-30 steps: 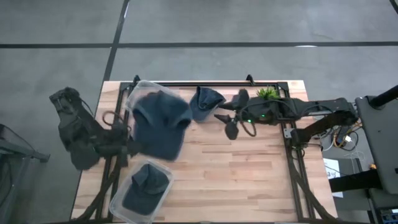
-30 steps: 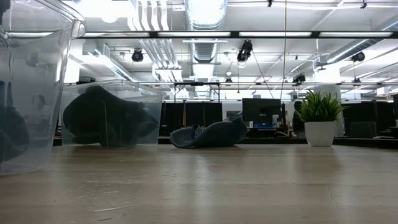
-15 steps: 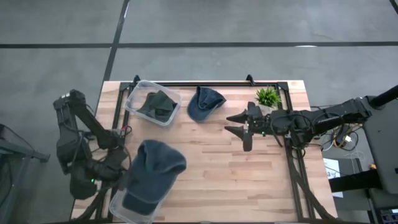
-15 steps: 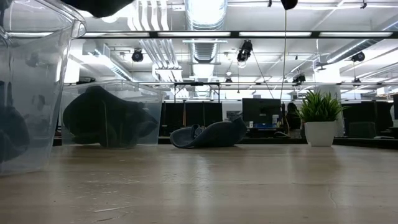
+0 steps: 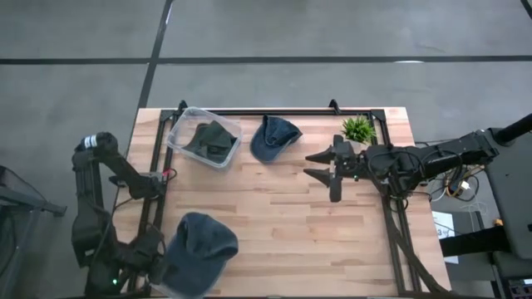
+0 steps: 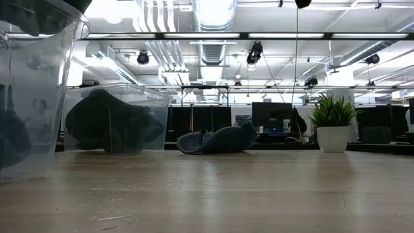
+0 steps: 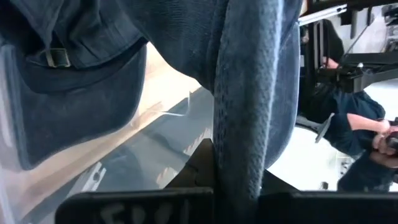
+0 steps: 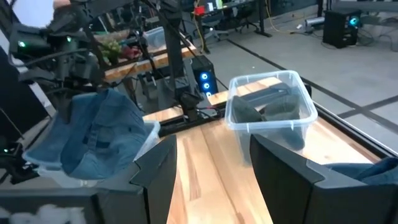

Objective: Pick & Place hat
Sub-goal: Put the bottom dark blue cap into the bottom transparent bin

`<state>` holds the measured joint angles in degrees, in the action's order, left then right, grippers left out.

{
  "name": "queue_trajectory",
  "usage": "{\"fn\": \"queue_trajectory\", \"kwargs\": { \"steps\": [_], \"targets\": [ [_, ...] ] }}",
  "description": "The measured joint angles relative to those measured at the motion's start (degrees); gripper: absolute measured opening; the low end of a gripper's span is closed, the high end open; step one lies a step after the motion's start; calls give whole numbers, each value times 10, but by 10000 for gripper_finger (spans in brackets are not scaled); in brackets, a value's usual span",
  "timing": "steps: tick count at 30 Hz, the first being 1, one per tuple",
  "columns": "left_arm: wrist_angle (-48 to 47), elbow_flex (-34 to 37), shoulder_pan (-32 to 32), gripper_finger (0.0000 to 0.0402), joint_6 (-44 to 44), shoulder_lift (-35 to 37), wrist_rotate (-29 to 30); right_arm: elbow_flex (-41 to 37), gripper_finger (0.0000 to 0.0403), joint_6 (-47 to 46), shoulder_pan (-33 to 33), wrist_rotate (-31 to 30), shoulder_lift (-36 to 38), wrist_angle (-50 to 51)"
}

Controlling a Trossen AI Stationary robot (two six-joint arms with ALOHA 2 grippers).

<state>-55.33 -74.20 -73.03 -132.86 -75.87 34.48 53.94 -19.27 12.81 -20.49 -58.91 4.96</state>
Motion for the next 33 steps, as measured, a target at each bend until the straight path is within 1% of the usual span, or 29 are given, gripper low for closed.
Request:
{"fn": "queue_trajectory", "kwargs": {
  "steps": [4,7,12,17,19,28,33],
  "targets": [
    [-12,0,-5,5,-1,-6,-23,2,196,-2,1,2,-1,0],
    [-28,0,-6,5,-3,-3,-35,2,196,-7,2,20,-2,0],
    [-74,1,-6,5,-3,9,-35,2,196,-30,4,60,-2,1],
    [-81,16,-5,5,2,11,-39,2,196,-36,13,67,-2,2],
    [-69,29,-5,5,1,11,-40,2,196,-37,16,67,-2,1],
    [50,103,-4,5,1,10,-44,2,196,-37,20,69,-2,-11],
    [58,129,-2,4,-2,11,-70,2,196,-43,20,70,-2,-11]
  ]
}}
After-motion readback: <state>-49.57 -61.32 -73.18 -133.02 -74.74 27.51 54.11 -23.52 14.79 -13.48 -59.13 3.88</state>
